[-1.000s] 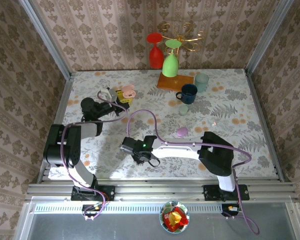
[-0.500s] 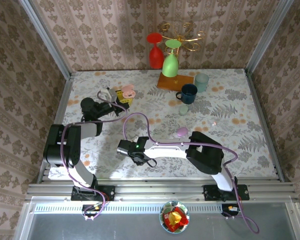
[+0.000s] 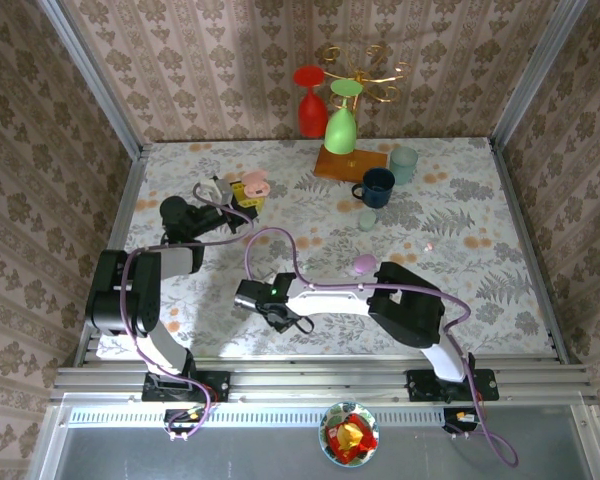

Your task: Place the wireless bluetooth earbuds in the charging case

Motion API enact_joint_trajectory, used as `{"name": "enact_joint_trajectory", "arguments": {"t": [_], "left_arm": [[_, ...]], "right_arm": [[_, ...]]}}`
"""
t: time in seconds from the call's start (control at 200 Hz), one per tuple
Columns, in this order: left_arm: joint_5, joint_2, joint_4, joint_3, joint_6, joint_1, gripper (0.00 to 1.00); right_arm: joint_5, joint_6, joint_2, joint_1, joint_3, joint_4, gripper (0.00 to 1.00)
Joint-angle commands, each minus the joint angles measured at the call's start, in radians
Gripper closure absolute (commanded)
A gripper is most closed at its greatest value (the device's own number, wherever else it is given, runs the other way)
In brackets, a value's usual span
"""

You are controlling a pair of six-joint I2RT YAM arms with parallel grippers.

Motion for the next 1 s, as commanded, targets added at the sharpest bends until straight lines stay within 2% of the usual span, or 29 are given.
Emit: {"name": "enact_joint_trajectory", "arguments": {"t": [0.0, 0.155, 0.34, 0.58, 0.775, 0.995], "left_arm": [[0.021, -0.032, 0.031, -0.007, 0.007, 0.012, 0.72], [0.019, -0.033, 0.032, -0.008, 0.009, 0.011, 0.72], [0.02, -0.031, 0.031, -0.002, 0.007, 0.011, 0.72], [0.023, -0.026, 0.031, 0.001, 0.0, 0.013, 0.72], [0.021, -0.021, 0.031, 0.002, 0.0, 0.015, 0.72], [0.021, -0.018, 0.031, 0.002, 0.002, 0.016, 0.72]], "right_arm": [[0.042, -0.036, -0.083, -0.049, -0.081, -0.061, 0.83], [0.02, -0.076, -0.159, -0.119, -0.217, -0.04, 0.83], [0.05, -0.125, -0.171, -0.157, -0.27, -0.059, 0.8], [0.128, -0.117, -0.139, -0.138, -0.208, -0.116, 0.66], [0.229, -0.083, -0.112, -0.109, -0.13, -0.208, 0.61], [0.245, -0.048, -0.06, -0.073, -0.062, -0.254, 0.59]]}}
